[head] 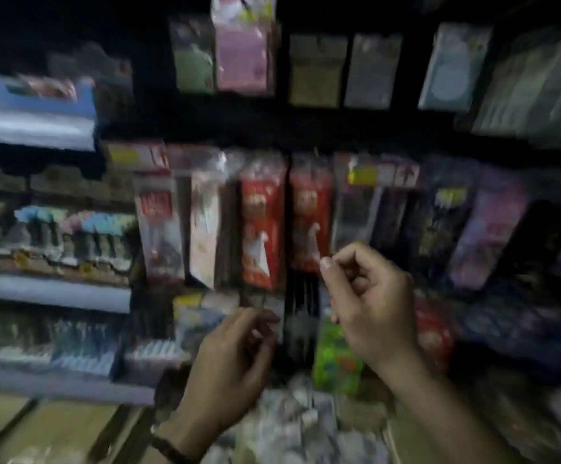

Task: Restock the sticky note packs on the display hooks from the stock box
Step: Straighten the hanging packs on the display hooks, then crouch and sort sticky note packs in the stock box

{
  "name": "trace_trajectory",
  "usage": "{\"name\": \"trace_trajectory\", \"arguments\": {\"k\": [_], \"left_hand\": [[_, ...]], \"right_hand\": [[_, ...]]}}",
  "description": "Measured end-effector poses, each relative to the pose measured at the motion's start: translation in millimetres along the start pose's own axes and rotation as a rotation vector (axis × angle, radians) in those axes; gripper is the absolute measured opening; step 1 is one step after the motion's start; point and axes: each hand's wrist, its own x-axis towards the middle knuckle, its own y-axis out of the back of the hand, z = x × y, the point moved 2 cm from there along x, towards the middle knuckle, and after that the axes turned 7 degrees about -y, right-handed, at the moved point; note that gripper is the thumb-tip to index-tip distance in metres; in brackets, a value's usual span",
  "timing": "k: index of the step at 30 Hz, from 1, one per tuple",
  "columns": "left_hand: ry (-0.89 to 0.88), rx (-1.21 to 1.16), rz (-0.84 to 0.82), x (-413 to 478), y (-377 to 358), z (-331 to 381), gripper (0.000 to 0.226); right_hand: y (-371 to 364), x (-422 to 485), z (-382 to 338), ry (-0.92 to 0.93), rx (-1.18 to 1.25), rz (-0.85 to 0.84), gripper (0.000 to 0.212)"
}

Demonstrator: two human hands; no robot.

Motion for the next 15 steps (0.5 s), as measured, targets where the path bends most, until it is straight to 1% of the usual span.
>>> {"name": "trace_trajectory", "arguments": {"k": [3, 5, 7, 11, 13, 14, 15], "left_hand": [[0.176, -0.045, -0.203, -66.9, -56.4, -22.5, 0.017], [0.260, -0.074, -0.319, -107.2, -94.4, -39.1, 0.018], [0.334, -0.082, -0.494, -140.8, -130.5, -56.1, 0.019], [0.415, -0.057, -0.850, -184.4, -194.2, -85.2, 0.018], [0.397, 0.027, -0.982, -193.5, -219.4, -97.7, 0.035], [0.394, 0.040, -1.038, -195.8, -231.3, -103.0, 0.039], [0.373, 0.041, -1.073, -197.1, -243.9, -106.8, 0.039]], "right_hand": [[17.9, -63.0, 75.4, -0.162, -0.048, 0.001, 0.034], [31.6, -108.5, 138.5, -0.365, -0.091, 0.029, 0.034], [44.8, -157.5, 201.4, -0.581, -0.173, 0.044, 0.032], [62.6, -248.6, 307.0, -1.018, -0.337, 0.020, 0.026], [60.2, -285.3, 353.9, -1.207, -0.332, -0.029, 0.015], [56.9, -299.7, 374.4, -1.274, -0.327, -0.050, 0.012], [53.6, -309.9, 392.0, -1.338, -0.304, -0.060, 0.015]]}}
